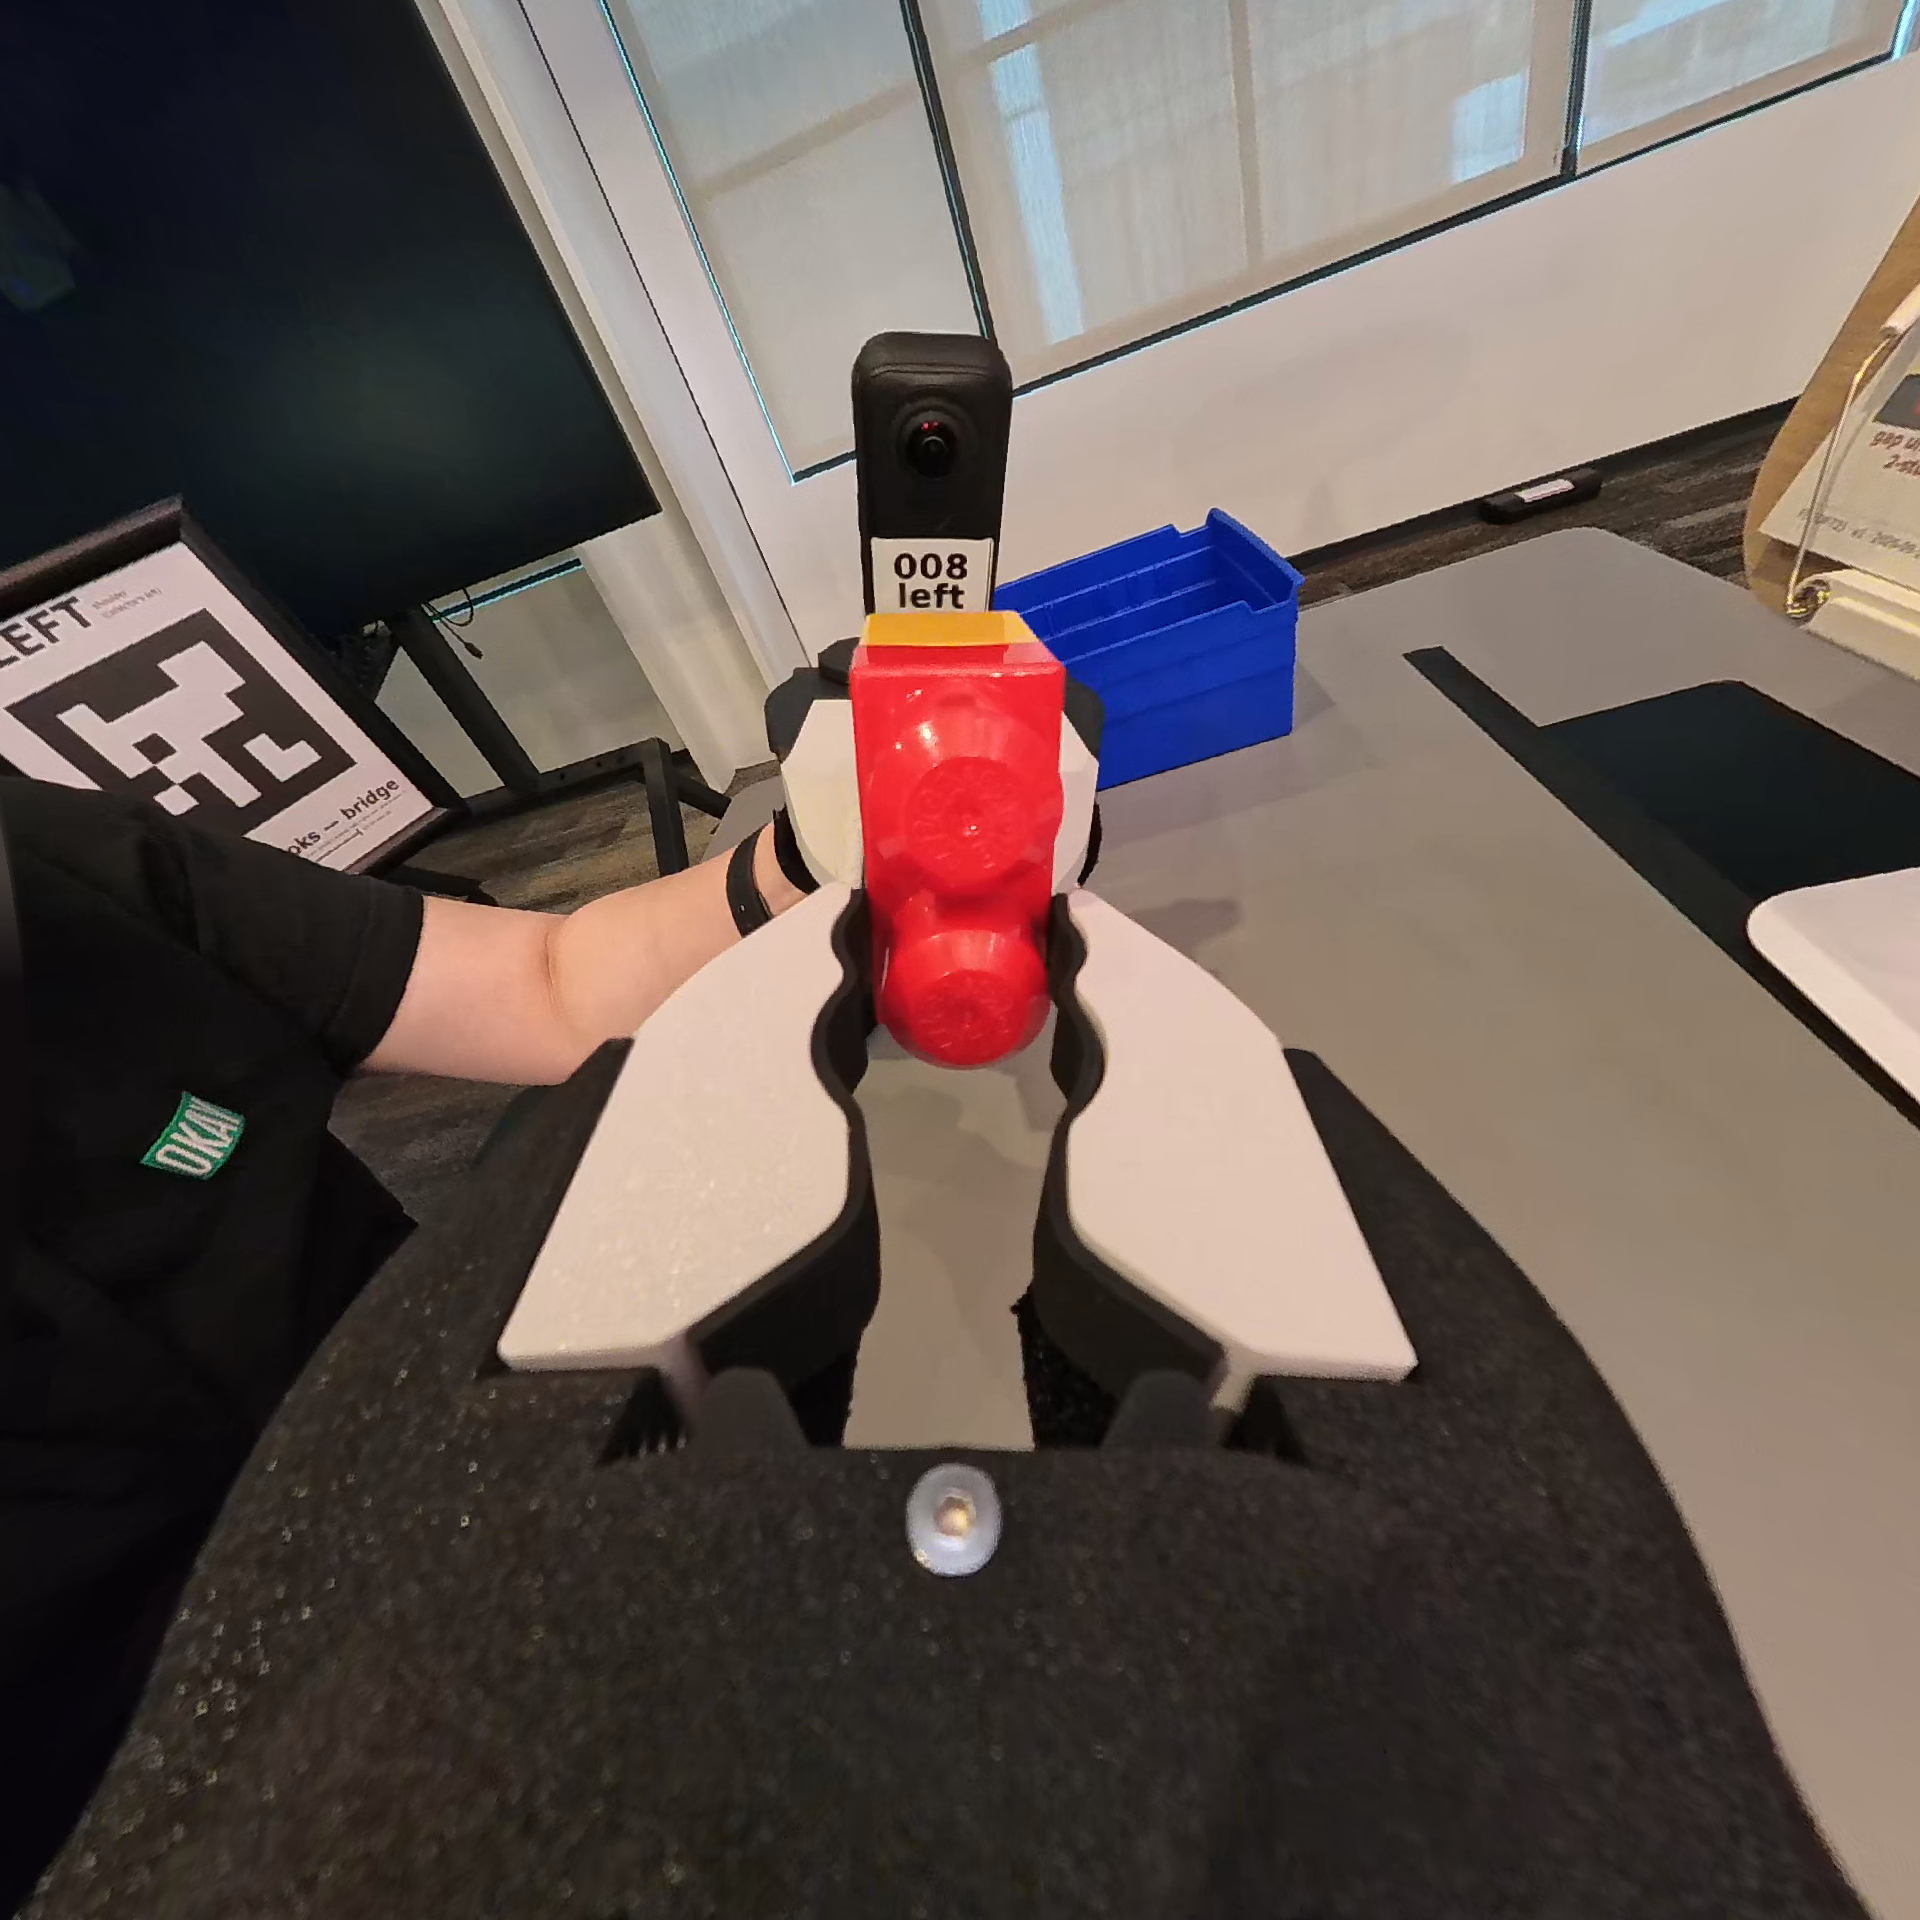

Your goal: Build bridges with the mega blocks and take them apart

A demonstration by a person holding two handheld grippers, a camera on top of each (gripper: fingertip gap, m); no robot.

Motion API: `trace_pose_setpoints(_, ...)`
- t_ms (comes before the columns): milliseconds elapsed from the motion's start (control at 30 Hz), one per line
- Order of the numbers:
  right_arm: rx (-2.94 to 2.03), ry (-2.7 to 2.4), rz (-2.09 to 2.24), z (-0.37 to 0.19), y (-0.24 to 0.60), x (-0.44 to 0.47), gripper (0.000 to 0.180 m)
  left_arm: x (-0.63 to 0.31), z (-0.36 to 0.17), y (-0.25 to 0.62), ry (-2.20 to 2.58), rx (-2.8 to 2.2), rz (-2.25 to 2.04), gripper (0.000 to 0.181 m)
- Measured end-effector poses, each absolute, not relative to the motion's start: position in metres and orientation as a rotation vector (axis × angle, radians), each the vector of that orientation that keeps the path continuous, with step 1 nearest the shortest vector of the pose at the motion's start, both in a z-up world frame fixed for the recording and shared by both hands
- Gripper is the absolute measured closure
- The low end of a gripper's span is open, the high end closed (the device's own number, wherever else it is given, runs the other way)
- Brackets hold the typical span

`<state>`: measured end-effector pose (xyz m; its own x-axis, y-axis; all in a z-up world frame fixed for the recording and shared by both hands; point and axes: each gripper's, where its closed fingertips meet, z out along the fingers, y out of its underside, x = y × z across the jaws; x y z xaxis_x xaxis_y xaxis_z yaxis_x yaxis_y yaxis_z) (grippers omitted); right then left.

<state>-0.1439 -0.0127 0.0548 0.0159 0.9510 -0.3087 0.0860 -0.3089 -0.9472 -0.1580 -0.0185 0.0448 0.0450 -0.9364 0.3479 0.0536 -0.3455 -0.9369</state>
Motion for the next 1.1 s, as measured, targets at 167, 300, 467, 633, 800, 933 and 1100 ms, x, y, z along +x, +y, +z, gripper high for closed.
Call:
trace_pose_setpoints(167, -1.521, -1.105, 1.39, 0.053, -0.012, -0.143, 0.148, -0.156, 0.043, -0.018, 0.937, -1.47, -1.441, 0.147)
trace_pose_setpoints(300, -1.524, -1.108, 1.396, 0.051, -0.013, -0.143, 0.147, -0.156, 0.041, -0.018, 0.943, -1.481, -1.435, 0.147)
trace_pose_setpoints(467, -1.527, -1.115, 1.397, 0.05, -0.013, -0.143, 0.147, -0.156, 0.04, -0.018, 0.95, -1.491, -1.429, 0.147)
trace_pose_setpoints(633, -1.532, -1.118, 1.394, 0.048, -0.012, -0.143, 0.147, -0.156, 0.038, -0.017, 0.948, -1.503, -1.42, 0.147)
trace_pose_setpoints(800, -1.521, -1.094, 1.373, 0.053, -0.009, -0.146, 0.148, -0.157, 0.042, -0.014, 0.922, -1.491, -1.434, 0.146)
trace_pose_setpoints(933, -1.536, -1.082, 1.297, 0.056, -0.008, -0.148, 0.142, -0.159, 0.048, -0.013, 0.893, -1.479, -1.462, 0.146)
trace_pose_setpoints(1100, -1.538, -0.98, 1.31, 0.069, -0.002, -0.145, 0.128, -0.158, 0.048, -0.012, 0.85, -1.493, -1.531, 0.145)
